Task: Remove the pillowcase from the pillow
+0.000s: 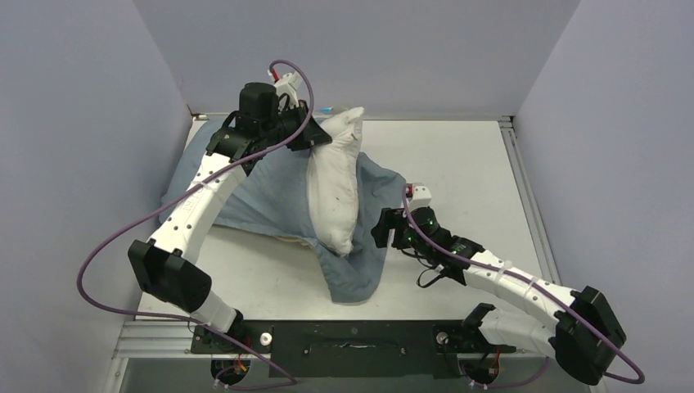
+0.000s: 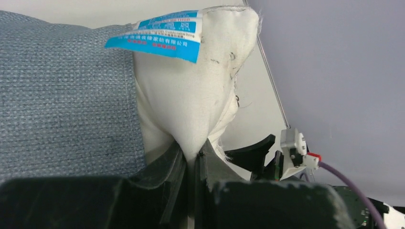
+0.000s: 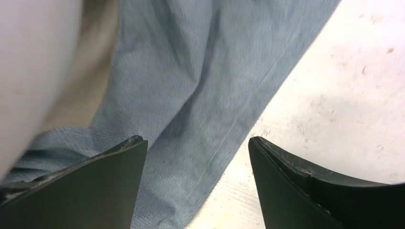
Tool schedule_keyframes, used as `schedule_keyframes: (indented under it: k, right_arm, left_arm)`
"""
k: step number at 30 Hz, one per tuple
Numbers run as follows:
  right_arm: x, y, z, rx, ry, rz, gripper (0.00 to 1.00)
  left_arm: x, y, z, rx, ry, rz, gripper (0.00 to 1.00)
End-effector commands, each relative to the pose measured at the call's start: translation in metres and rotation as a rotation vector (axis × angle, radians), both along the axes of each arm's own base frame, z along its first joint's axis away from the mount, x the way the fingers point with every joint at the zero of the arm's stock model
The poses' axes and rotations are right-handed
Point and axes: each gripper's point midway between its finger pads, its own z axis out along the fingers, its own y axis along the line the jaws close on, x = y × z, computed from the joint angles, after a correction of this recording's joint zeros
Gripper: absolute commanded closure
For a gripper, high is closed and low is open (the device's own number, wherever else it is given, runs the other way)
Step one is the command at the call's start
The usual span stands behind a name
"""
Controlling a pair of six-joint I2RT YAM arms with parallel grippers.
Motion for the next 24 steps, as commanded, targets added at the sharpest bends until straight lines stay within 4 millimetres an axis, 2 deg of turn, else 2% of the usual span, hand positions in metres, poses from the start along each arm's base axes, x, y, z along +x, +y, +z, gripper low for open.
schedule_keyframes:
  k: [1,3,4,5,6,10,12,16,20,24]
  right_arm:
    - [0.01,0.002,0.072,0.053,-0.135,0.007,0.13]
    - [0.005,0.005,0.091,0.064,-0.152,0.05,0.03]
    - [0.001,0.007,0.1,0.074,-0.158,0.075,0.02]
    - [-0.002,0.009,0.109,0.089,-0.163,0.097,0.08]
    - [-0.008,0.016,0.117,0.118,-0.156,0.14,0.1]
    - [-0.021,0.038,0.147,0.236,-0.147,0.224,0.1]
    - [-0.027,0.049,0.152,0.297,-0.125,0.253,0.1]
    - [-0.035,0.07,0.149,0.382,-0.07,0.265,0.1]
    - [-0.041,0.083,0.127,0.386,0.004,0.25,0.1]
    - [-0.038,0.086,0.101,0.372,0.074,0.206,0.1]
  left_arm:
    - [-0.02,-0.004,0.041,-0.081,-0.106,-0.058,1.0]
    - [-0.024,-0.009,0.037,-0.08,-0.097,-0.071,1.0]
    - [-0.026,-0.011,0.034,-0.078,-0.094,-0.076,1.0]
    - [-0.029,-0.014,0.032,-0.077,-0.09,-0.083,1.0]
    - [-0.03,-0.016,0.03,-0.076,-0.087,-0.089,1.0]
    - [-0.035,-0.027,0.028,-0.083,-0.082,-0.105,1.0]
    - [-0.037,-0.033,0.029,-0.088,-0.086,-0.113,1.0]
    - [-0.038,-0.043,0.03,-0.095,-0.093,-0.119,1.0]
    - [-0.036,-0.054,0.034,-0.112,-0.101,-0.121,1.0]
    - [-0.034,-0.065,0.04,-0.125,-0.115,-0.132,1.0]
